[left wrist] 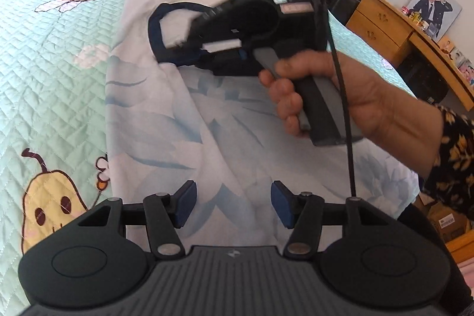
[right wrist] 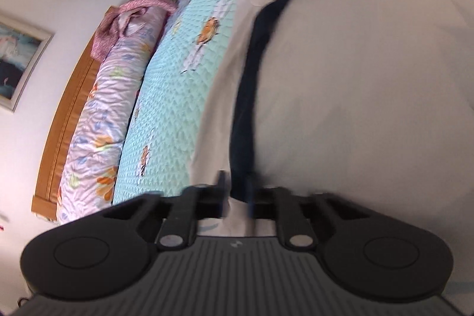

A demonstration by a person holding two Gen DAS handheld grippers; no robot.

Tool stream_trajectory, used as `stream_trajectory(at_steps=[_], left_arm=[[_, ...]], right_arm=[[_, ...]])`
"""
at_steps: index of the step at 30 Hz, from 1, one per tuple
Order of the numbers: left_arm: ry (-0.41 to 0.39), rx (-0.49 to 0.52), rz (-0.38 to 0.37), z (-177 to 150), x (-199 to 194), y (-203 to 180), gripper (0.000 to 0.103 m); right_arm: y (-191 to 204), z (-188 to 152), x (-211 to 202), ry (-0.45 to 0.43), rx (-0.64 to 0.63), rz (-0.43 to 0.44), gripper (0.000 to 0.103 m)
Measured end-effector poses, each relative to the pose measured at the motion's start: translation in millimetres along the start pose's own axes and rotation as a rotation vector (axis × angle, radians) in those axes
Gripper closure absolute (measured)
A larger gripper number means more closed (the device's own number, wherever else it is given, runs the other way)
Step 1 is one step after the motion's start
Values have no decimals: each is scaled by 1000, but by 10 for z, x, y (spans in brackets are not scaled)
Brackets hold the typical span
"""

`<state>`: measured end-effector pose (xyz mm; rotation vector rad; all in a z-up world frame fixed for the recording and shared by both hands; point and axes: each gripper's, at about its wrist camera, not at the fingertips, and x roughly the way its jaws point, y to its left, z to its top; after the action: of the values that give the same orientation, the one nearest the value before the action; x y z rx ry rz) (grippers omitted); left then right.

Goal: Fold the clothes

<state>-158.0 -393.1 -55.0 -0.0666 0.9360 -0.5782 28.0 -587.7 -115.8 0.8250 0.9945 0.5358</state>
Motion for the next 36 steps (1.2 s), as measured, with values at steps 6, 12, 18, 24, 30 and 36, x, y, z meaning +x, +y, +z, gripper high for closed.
stream_trajectory(at_steps=[6, 12, 18, 24, 30, 36], left_arm=[[-3, -21, -58, 44, -10, 122, 44], [23, -43, -41, 103, 49, 255, 42], [-3, -185, -132, 87, -93, 465, 42], [-86, -282, -120, 93, -417, 653, 42], [-132, -316, -108, 134, -556, 679, 39], [-55, -334, -77, 23, -321, 633, 38]], right_arm=[[-107, -34, -379, -105, 44, -4, 102], [-330, -23, -226, -71, 109, 48, 101], [-295, -78, -365, -56, 113, 32, 94], [-121, -542, -796, 8, 88, 39, 61], [191, -1220, -879, 101, -30, -16, 55], [277, -1394, -755, 96, -48, -29, 87]])
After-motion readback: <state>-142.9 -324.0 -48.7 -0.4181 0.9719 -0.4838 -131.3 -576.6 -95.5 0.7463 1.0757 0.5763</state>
